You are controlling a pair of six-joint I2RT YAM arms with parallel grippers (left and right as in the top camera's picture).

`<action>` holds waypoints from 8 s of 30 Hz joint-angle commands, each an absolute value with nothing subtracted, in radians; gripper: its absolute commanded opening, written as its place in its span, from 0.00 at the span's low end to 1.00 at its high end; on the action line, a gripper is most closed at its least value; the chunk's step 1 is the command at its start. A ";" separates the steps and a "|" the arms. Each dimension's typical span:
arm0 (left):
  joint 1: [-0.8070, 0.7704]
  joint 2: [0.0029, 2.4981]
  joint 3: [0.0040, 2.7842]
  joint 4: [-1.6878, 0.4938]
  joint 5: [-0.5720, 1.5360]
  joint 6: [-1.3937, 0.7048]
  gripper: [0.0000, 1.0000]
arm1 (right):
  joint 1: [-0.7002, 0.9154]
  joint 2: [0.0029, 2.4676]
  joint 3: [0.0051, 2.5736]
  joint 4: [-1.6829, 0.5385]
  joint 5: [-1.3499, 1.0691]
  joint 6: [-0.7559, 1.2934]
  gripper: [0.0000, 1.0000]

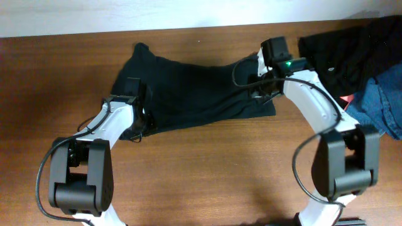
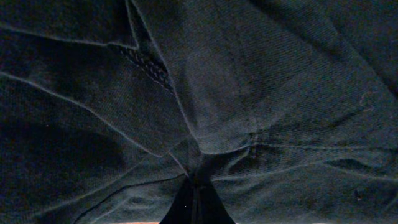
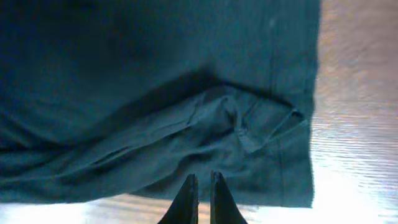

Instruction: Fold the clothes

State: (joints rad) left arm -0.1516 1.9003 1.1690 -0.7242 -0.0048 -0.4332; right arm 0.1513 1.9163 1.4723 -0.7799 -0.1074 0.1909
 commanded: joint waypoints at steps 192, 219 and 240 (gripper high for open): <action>-0.281 1.860 1.077 -0.533 -0.192 0.043 0.14 | 0.150 2.136 1.345 -0.688 -0.120 0.218 0.47; -0.281 1.856 1.162 -0.497 -0.337 0.141 0.00 | 0.150 2.136 1.345 -0.687 -0.120 0.218 0.47; -0.258 1.857 1.167 -0.245 -0.345 0.308 0.64 | 0.150 2.136 1.345 -0.688 -0.120 0.218 0.47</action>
